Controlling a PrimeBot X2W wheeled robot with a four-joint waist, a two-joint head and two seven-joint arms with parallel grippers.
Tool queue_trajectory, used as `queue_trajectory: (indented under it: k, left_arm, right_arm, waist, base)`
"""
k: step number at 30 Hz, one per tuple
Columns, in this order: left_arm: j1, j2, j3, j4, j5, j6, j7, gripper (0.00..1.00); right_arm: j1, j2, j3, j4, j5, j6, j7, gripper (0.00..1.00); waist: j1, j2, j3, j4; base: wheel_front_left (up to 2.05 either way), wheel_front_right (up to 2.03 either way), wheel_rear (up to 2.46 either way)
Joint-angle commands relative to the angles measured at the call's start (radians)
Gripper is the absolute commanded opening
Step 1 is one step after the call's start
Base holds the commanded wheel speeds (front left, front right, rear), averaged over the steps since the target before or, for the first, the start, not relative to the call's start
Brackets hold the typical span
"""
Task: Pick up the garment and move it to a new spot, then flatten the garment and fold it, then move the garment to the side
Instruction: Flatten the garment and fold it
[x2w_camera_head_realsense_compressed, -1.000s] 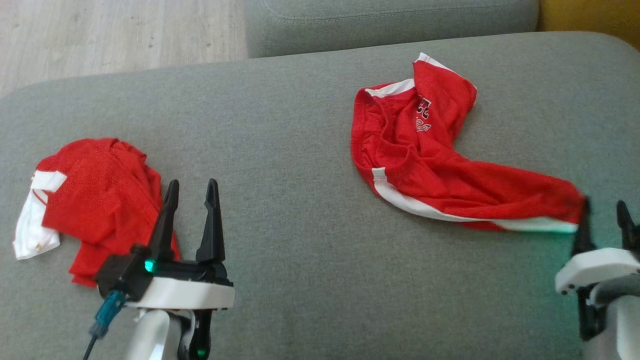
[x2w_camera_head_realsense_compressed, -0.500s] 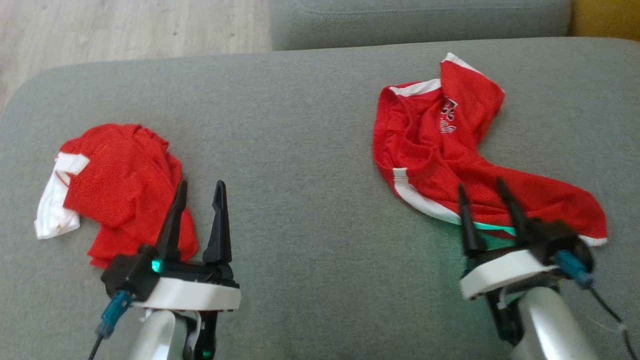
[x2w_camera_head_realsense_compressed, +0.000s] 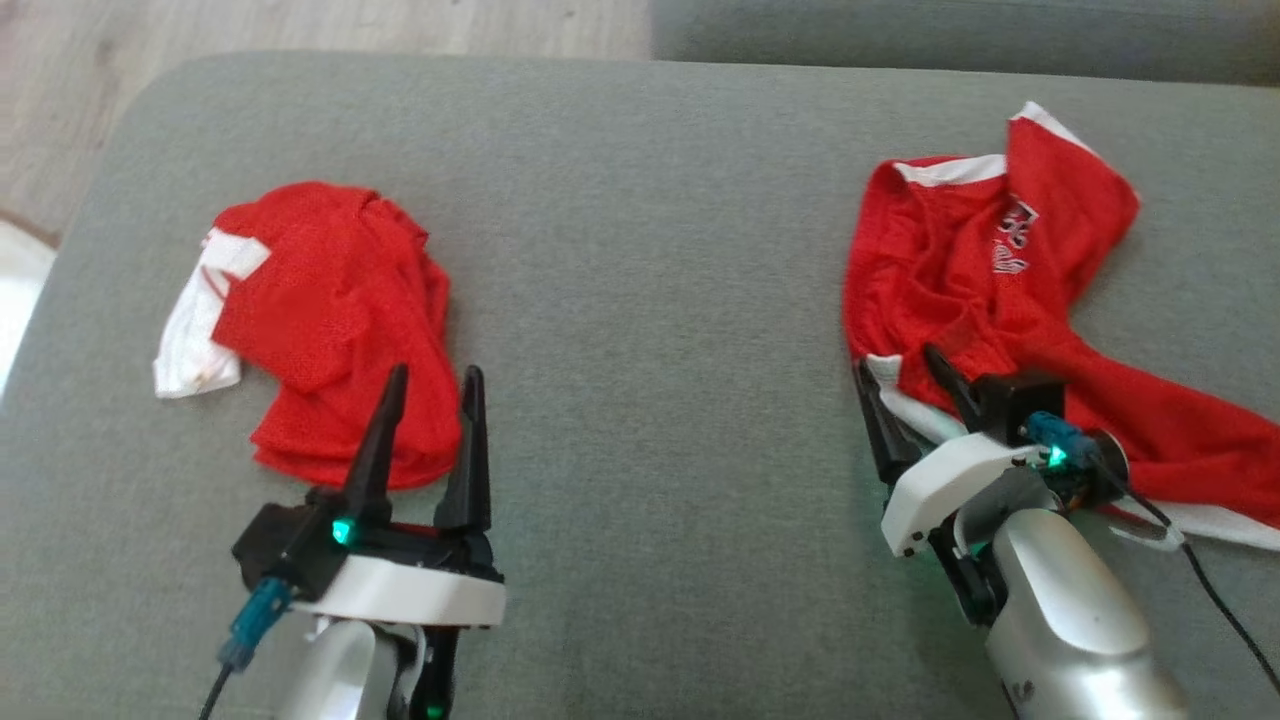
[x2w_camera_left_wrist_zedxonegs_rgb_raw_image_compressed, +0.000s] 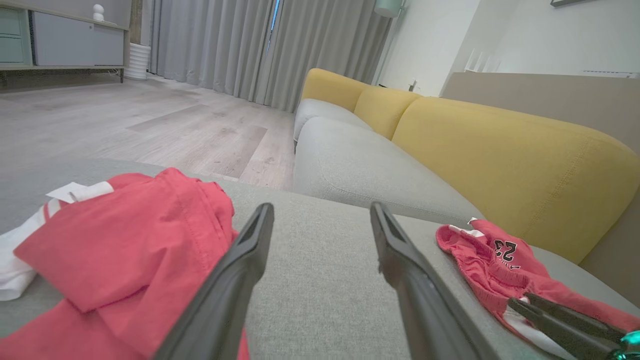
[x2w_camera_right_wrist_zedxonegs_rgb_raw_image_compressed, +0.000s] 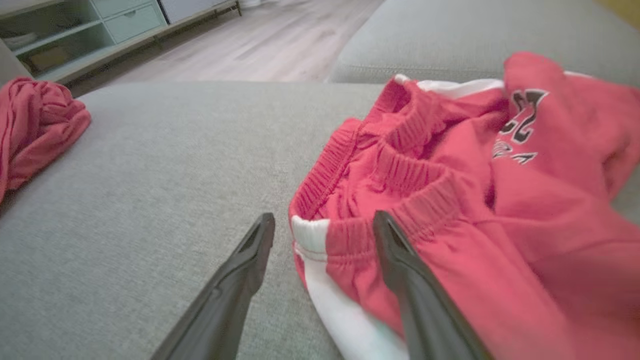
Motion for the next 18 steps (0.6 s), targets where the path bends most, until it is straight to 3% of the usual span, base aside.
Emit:
queue_trajectory:
  k: [1,10,11,12,13,18]
  left_arm:
    - [-0.048,0.002,0.022,-0.027,-0.007,0.002,-0.009,1.0]
    - [-0.056,0.002,0.014,-0.029,-0.01,0.002,-0.009,1.0]
    - [-0.058,0.002,0.014,-0.029,-0.01,0.002,-0.009,1.0]
    - [-0.06,0.002,0.013,-0.028,-0.01,0.002,-0.009,1.0]
    - [-0.062,0.002,0.013,-0.027,-0.01,0.002,-0.009,1.0]
    - [-0.069,0.002,0.019,-0.022,-0.013,0.002,-0.009,1.0]
  right_arm:
    - [-0.044,-0.001,0.019,0.002,-0.001,0.005,-0.004,1.0]
    - [-0.117,-0.001,0.062,0.15,0.012,0.005,-0.044,1.0]
    - [-0.123,-0.001,0.078,0.16,0.021,0.005,-0.051,0.9]
    - [-0.129,-0.001,0.095,0.167,0.036,0.005,-0.059,0.56]
    - [-0.133,-0.001,0.113,0.17,0.051,0.005,-0.066,0.0]
    - [-0.143,-0.001,0.229,0.174,0.122,0.005,-0.089,0.0]
  waist:
    - [-0.0001,0.0,0.01,0.02]
    - [-0.0001,0.0,0.029,0.048]
    - [-0.0001,0.0,0.03,0.05]
    - [-0.0001,0.0,0.032,0.051]
    - [-0.0001,0.0,0.033,0.051]
    - [-0.0001,0.0,0.029,0.041]
  base:
    - [0.0,0.0,0.0]
    - [0.0,0.0,0.0]
    - [0.0,0.0,0.0]
    - [0.0,0.0,0.0]
    - [0.0,0.0,0.0]
    - [0.0,0.0,0.0]
